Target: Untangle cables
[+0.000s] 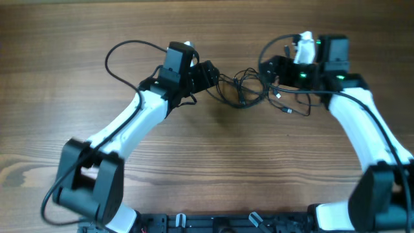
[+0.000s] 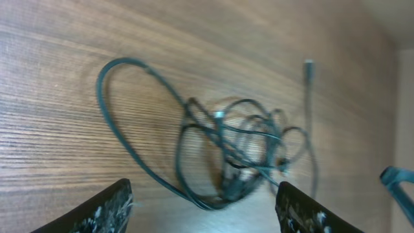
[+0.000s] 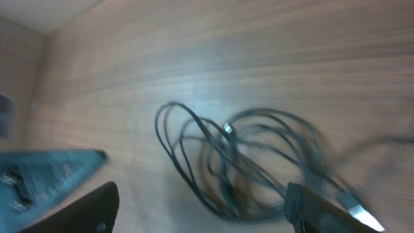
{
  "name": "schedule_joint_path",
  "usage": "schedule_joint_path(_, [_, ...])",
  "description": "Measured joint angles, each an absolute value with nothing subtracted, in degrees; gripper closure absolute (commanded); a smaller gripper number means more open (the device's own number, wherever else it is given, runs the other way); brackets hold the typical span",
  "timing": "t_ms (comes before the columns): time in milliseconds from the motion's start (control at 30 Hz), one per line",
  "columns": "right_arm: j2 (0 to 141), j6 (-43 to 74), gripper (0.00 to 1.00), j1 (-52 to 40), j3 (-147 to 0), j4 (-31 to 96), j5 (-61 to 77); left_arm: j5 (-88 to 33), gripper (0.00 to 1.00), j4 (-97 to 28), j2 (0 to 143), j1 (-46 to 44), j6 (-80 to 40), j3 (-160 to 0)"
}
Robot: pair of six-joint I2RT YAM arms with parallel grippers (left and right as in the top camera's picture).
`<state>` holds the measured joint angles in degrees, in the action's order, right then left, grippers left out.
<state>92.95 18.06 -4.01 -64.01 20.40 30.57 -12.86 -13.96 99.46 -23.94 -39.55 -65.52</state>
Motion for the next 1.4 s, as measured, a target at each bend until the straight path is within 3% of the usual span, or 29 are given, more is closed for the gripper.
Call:
schedule_joint_path(67, [99.29,23.22,0.30,-6.92,-63.86,14.61,30.87,-12.23,0.28,-12.19,103.55,-23.94,-40.42,-65.52])
schedule_joint_path(133, [103.90,27.99,0.33,-8.34,-63.88,7.31,31.90,-12.03,0.29,-11.09,104.97,-24.10,-40.86,-65.49])
schedule_joint_path(200, [108.07,32.69,0.46,-10.02,-63.88,3.70,32.64,-11.97,0.30,-9.72,106.13,-24.38,-41.08,-65.49])
schedule_joint_path(267, [110.59,35.51,0.85,-12.21,-63.83,0.16,33.19,-11.84,0.30,-8.12,107.61,-24.71,-41.21,-65.49])
schedule_joint_path(300, [110.80,37.54,0.96,-13.47,-63.81,-1.76,33.36,-11.81,0.31,-6.72,108.86,-25.21,-41.23,-65.49])
schedule_joint_path(333, [110.80,38.46,0.96,-13.87,-63.81,-2.68,33.39,-11.81,0.34,-5.48,109.75,-25.80,-41.23,-65.49])
schedule_joint_path(400, [110.80,40.36,0.95,-14.22,-63.79,-5.39,33.50,-11.81,0.51,-2.92,112.09,-27.57,-41.47,-65.52])
schedule_joint_path(433, [110.80,40.73,0.95,-13.93,-63.70,-8.80,35.31,-11.81,0.66,-2.70,113.30,-28.47,-41.74,-65.52])
schedule_joint_path(533, [110.26,41.01,0.95,-12.03,-64.29,-15.86,42.61,-11.70,0.76,-2.66,115.57,-30.02,-42.68,-65.52])
schedule_joint_path(633, [101.62,39.59,0.95,-4.82,-64.45,-12.56,46.30,-11.88,0.90,-4.29,115.61,-28.64,-42.87,-65.54])
schedule_joint_path(700, [92.20,37.30,0.95,0.58,-65.06,-5.08,46.02,-12.29,0.96,-8.05,115.57,-25.30,-42.85,-66.15])
schedule_joint_path(800, [79.66,32.53,0.95,5.93,-65.45,9.32,42.41,-13.98,0.96,-15.00,114.89,-18.68,-43.20,-67.16])
schedule_joint_path(900, [73.01,29.41,0.95,8.69,-65.17,21.87,27.97,-14.76,0.96,-23.07,112.86,-12.08,-41.08,-67.07])
schedule_joint_path(933, [71.81,28.82,0.90,10.28,-65.49,24.34,21.61,-14.35,0.96,-24.01,112.31,-10.37,-39.42,-66.81])
schedule_joint_path(967, [70.91,28.51,0.78,11.62,-65.69,27.05,15.94,-14.11,0.96,-24.91,111.42,-8.29,-36.80,-66.32])
schedule_joint_path(1067, [71.09,27.59,0.12,12.21,-65.78,33.85,7.81,-17.58,0.96,-24.36,102.76,-5.41,-28.62,-65.41])
schedule_joint_path(1100, [72.18,25.56,0.02,12.14,-65.80,34.33,8.47,-20.36,0.96,-23.14,97.80,-6.04,-26.37,-65.41])
schedule_joint_path(1233, [79.85,15.92,0.00,7.20,-65.78,35.57,24.29,-26.52,0.96,-21.04,87.20,-10.33,-22.33,-65.47])
schedule_joint_path(1400, [88.60,18.83,0.04,-3.07,-65.78,31.68,33.67,-42.11,0.96,-15.31,84.58,-13.10,-16.80,-65.41])
